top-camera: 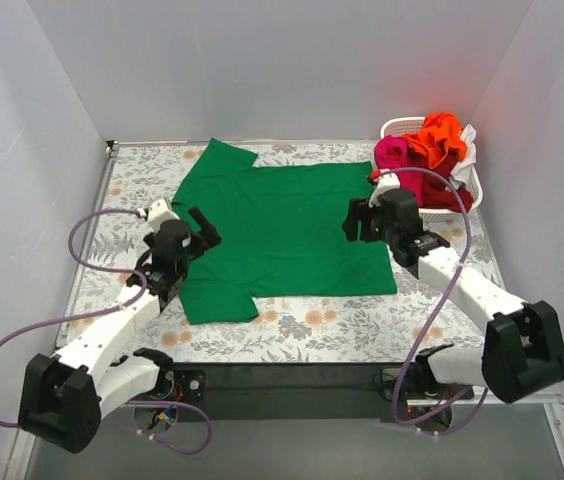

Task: Fold and stack the t-shirts
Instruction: Flatten the tshirt out

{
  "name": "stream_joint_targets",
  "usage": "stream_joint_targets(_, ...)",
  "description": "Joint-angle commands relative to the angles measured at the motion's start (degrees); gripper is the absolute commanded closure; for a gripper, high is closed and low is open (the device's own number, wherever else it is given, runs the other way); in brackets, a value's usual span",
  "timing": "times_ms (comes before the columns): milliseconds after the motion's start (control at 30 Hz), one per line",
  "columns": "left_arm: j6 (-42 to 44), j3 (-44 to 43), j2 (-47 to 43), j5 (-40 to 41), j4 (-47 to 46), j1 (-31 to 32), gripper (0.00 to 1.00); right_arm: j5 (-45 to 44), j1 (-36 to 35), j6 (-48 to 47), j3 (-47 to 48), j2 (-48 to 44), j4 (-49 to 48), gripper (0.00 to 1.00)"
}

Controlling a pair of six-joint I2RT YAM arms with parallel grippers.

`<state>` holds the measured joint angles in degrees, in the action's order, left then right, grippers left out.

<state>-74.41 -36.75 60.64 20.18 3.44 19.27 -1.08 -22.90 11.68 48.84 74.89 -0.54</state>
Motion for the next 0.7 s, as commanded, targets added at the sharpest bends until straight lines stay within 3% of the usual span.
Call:
stream_joint_targets(0, -7.66, 4.93, -6.84, 10.56, 10.59, 2.88, 0.07, -2.16, -0.04, 1.5, -4.97, -7.03, -1.49, 0.4)
stream_joint_targets(133, -14.61, 7.74, -14.66, 14.26, 17.99, 5.51, 0.07, -5.15, -0.04, 2.64, -10.07, -12.91, -0.96, 0.39)
stream_joint_targets(300, -19.97, 8.8, -17.22, 13.04, 27.47, 6.4, 0.07, -6.3, 0.04, 4.75, -13.15, -15.48, -0.08, 0.39)
stream_joint_targets(467, -22.27, 11.7, -17.49, 3.47, 28.11, 7.54, 0.07, -7.44, -0.04, 5.28, -15.61, -18.38, 1.14, 0.39)
stream_joint_targets(667, -26.66, 14.86, -20.73, 0.03, 30.57, 8.77, 0.06, -7.88, -0.04, 5.11, -15.44, -19.52, 2.91, 0.38)
